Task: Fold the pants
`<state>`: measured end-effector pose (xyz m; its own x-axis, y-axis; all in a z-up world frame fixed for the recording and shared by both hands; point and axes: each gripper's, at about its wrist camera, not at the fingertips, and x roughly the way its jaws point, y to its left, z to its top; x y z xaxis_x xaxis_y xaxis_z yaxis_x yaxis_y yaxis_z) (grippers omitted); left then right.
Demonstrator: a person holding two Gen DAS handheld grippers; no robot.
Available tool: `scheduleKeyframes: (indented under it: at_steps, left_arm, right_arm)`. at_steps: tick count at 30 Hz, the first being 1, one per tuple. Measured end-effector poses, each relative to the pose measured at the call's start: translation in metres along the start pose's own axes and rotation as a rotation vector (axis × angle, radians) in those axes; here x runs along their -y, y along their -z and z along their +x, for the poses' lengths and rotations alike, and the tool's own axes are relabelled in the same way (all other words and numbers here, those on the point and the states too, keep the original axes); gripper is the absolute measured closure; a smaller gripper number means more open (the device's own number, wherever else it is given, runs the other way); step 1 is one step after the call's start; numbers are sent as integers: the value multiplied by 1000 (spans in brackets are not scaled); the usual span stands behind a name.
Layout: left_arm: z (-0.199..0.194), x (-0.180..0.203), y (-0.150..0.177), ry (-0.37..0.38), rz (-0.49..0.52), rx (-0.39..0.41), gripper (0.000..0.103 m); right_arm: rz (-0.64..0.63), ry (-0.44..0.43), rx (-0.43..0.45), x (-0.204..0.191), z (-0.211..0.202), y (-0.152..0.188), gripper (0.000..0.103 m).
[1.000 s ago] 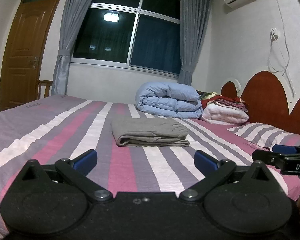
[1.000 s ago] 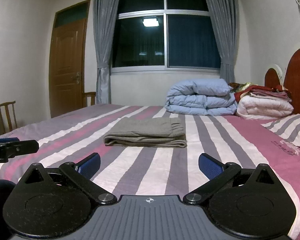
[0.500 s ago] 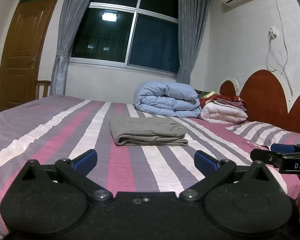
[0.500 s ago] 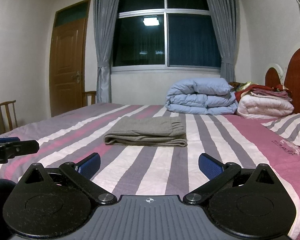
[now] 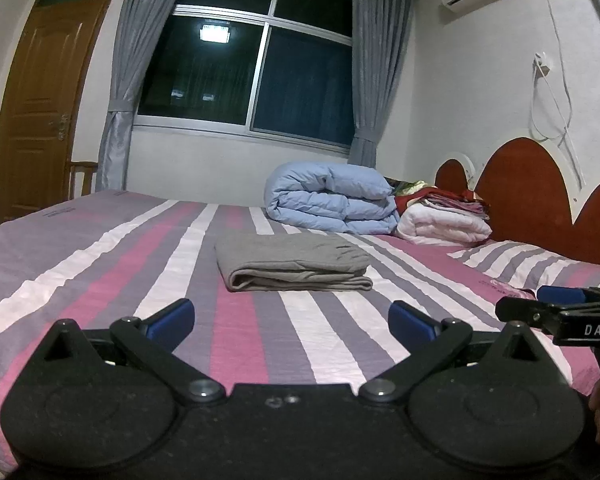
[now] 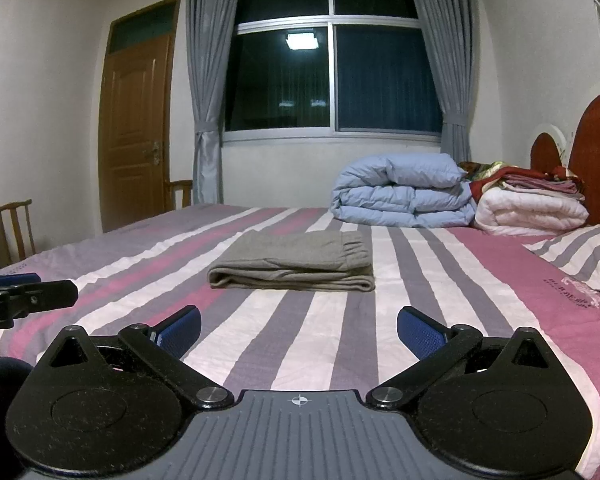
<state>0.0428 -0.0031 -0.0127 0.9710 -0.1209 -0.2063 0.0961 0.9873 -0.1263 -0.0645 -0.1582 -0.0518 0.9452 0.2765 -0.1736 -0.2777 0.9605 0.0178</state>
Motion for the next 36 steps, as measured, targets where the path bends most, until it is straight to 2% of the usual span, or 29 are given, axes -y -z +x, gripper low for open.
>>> scheduleKeyframes:
  at_steps: [16,28,36]
  left_arm:
    - [-1,-2,0,8,0,2,6]
    - [-2,-2,-2,59,27,15,7]
    - [0,-3,-2,67,29,9,6]
  right_arm:
    - [-1,-2,0,3,0,0,0]
    - [-1,-3,-1,3,0,-1,0]
    - [-2,-4,-2,5,0,-1,0]
